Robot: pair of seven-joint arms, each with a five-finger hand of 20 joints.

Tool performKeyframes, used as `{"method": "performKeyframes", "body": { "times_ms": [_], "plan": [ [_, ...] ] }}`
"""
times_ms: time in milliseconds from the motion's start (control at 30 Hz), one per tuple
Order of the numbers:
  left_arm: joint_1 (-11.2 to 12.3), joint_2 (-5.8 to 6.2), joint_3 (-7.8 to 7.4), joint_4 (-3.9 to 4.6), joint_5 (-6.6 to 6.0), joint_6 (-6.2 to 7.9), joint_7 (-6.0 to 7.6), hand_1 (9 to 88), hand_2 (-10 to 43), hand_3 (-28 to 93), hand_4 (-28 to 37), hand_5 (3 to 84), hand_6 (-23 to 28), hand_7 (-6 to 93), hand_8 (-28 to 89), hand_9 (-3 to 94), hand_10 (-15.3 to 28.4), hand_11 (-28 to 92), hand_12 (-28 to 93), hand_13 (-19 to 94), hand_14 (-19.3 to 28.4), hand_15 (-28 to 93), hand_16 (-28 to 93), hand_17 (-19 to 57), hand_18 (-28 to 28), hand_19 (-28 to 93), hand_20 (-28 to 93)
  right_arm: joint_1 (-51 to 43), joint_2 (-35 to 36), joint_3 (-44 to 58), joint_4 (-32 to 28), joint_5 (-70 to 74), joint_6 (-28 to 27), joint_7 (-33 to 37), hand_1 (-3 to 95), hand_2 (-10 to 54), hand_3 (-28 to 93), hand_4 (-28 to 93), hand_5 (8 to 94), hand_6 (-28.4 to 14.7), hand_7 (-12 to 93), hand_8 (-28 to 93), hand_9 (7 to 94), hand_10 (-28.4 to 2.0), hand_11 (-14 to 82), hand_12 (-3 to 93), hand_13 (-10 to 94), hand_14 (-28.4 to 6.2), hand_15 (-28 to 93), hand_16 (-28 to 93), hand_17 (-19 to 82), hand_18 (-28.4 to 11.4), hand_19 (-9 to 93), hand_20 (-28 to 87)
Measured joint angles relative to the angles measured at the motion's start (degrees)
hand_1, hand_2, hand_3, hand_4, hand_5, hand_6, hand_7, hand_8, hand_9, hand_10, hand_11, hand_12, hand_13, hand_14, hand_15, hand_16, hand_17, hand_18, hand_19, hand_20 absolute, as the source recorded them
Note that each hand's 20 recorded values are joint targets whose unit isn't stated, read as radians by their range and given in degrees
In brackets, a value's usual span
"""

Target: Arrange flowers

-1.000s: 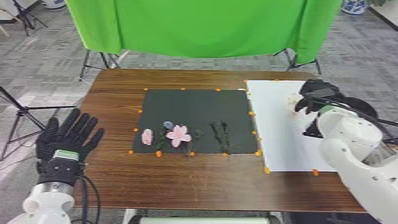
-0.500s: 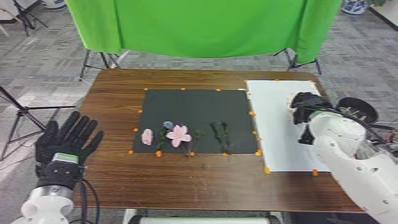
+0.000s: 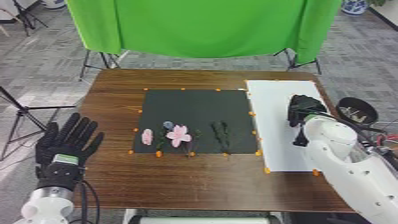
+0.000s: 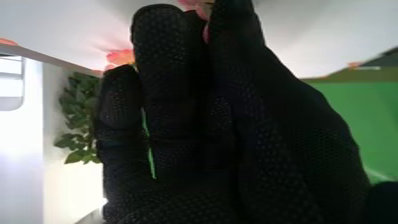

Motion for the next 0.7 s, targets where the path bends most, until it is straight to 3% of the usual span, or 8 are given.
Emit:
{"method": "performKeyframes", "body": {
  "times_ms": [200,367,700],
  "plan": [
    [0.66,0.0,-0.23,-0.14,-0.01,-0.03,0.07,28.4,16.4,71,-28.3,41.9,9.4,17.0,-9,38.3,16.0,23,13,28,15.7,40,-6,-7.8,15.4,41,11,-2.09,1.4,-0.97,-5.16,-2.03,6.35,-0.27,62.2,-9.5,63,-28,80.0,3.0,23,2,89.7,-7.0,6.4,39.1,78,-4.7,35,42,35,-20.7,78,39],
    [1.05,0.0,-0.55,-0.18,-0.01,-0.03,0.06,28.4,16.4,71,-28.3,41.9,9.4,17.0,-9,38.3,16.0,23,13,28,15.7,40,-6,-7.8,15.4,41,11,1.36,0.7,-5.18,-9.8,-2.36,7.26,-1.2,61.9,-9.5,64,-28,79.6,2.9,23,2,89.3,-7.1,6.2,38.9,78,-4.8,34,42,35,-20.7,78,39],
    [-0.24,-0.13,0.14,0.17,0.63,0.3,-1.64,28.4,16.4,71,-28.3,41.9,9.4,17.0,-9,38.3,16.0,23,13,28,15.7,40,-6,-7.8,15.4,41,11,12.24,-10.63,-17.84,-10.45,-1.13,6.86,-8.9,61.5,-9.5,64,-28,79.4,3.0,23,2,88.8,-6.9,6.1,38.2,78,-4.6,34,42,35,-20.9,79,39]
  ]
}}
